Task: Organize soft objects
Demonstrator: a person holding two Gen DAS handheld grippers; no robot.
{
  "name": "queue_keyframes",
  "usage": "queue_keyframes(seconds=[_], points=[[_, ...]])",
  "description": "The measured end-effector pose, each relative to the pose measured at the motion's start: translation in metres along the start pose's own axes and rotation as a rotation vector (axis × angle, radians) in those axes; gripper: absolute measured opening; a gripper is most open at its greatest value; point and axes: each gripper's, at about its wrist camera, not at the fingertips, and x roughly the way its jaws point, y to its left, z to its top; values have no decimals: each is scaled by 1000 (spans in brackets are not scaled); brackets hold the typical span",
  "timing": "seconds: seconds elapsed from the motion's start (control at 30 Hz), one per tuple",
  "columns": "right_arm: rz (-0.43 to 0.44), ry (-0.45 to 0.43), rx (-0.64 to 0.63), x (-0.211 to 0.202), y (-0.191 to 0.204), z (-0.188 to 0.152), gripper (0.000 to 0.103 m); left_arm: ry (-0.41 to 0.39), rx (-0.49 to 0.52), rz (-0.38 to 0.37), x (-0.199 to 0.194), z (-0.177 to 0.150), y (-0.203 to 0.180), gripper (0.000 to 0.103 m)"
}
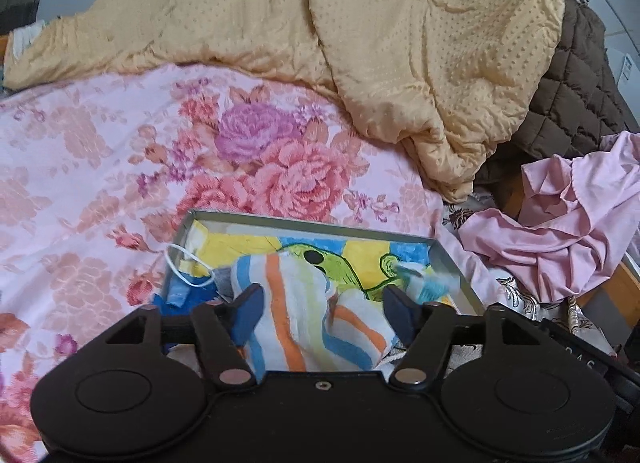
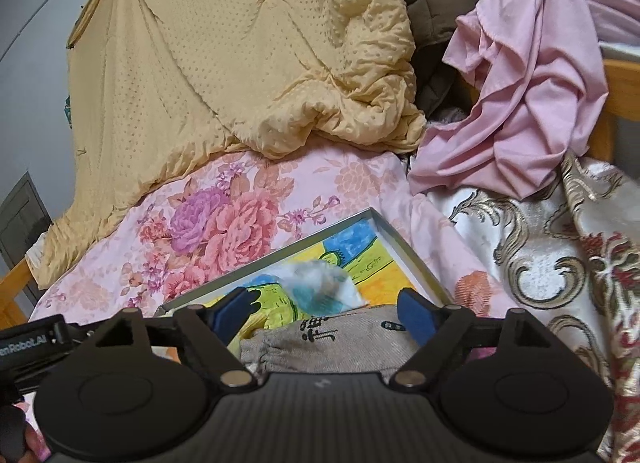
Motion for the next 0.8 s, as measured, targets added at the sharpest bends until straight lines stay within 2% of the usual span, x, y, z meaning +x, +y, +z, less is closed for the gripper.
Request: queue_keyframes(seconds=[0.43, 0.63, 0.8], points=[[-25, -34, -149, -76, 27, -7, 99, -95, 41, 32, -80, -15, 6, 95], [-19, -45, -183, -111, 43, -16, 102, -131, 74, 47, -121, -33, 12, 101], [-18, -39, -211, -143, 54, -32, 102, -144, 65, 56, -157, -51, 22, 102]])
